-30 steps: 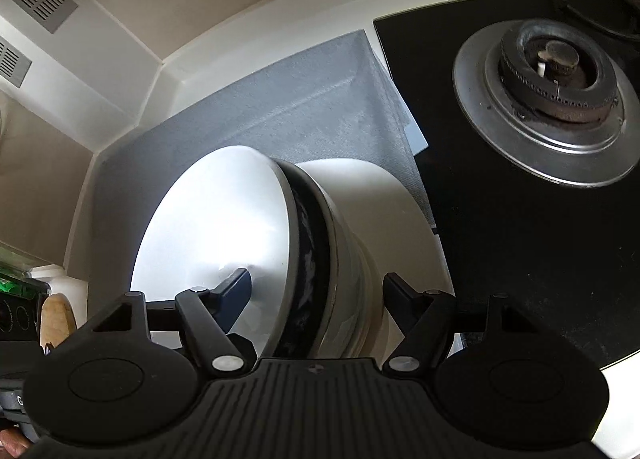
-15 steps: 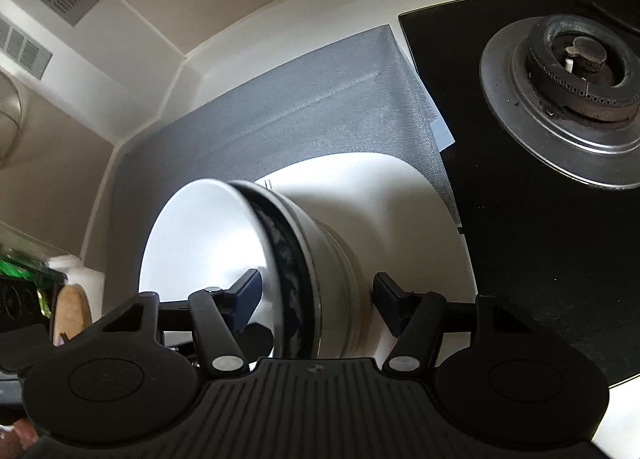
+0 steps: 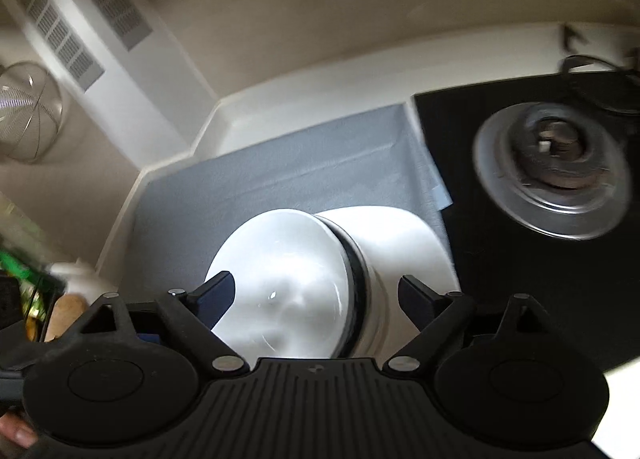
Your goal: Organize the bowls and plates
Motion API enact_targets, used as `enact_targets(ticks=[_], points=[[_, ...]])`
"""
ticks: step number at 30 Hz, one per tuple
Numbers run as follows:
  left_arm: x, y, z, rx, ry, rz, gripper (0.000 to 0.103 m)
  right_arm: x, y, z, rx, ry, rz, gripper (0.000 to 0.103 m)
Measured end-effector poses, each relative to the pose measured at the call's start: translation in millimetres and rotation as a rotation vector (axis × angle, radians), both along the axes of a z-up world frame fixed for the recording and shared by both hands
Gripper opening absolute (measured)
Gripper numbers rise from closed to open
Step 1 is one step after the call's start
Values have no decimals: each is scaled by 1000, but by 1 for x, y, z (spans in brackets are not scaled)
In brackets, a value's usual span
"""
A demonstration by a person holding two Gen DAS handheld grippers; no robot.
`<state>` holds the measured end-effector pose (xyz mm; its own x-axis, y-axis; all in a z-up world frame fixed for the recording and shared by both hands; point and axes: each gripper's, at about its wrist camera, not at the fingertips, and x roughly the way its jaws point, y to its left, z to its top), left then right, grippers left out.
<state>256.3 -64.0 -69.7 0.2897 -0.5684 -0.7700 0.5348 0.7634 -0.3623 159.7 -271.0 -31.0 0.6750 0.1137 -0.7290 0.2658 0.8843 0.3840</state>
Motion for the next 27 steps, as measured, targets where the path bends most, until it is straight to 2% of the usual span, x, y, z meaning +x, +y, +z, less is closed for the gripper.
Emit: enact_targets(ticks=[5,7,9,13,22,27], points=[[-18,2,16,106,-99,-44,103,-40,16,11,-68,-14,-126,96],[-27,2,20,124,-104,-48,103,-53,22,12,-99,0,-140,97],[-35,3,24,129,-96,-42,103,-65,27,13,-126,5,-125,98],[-56,2,31,163,-131,0,103,-82,27,16,-163,-28,-100,99],[-119,-14,40,298,-192,193,103,-120,3,13,-131,-89,16,99],[-156,-26,46,334,-227,242,103,-148,-11,4,-109,-86,46,99]])
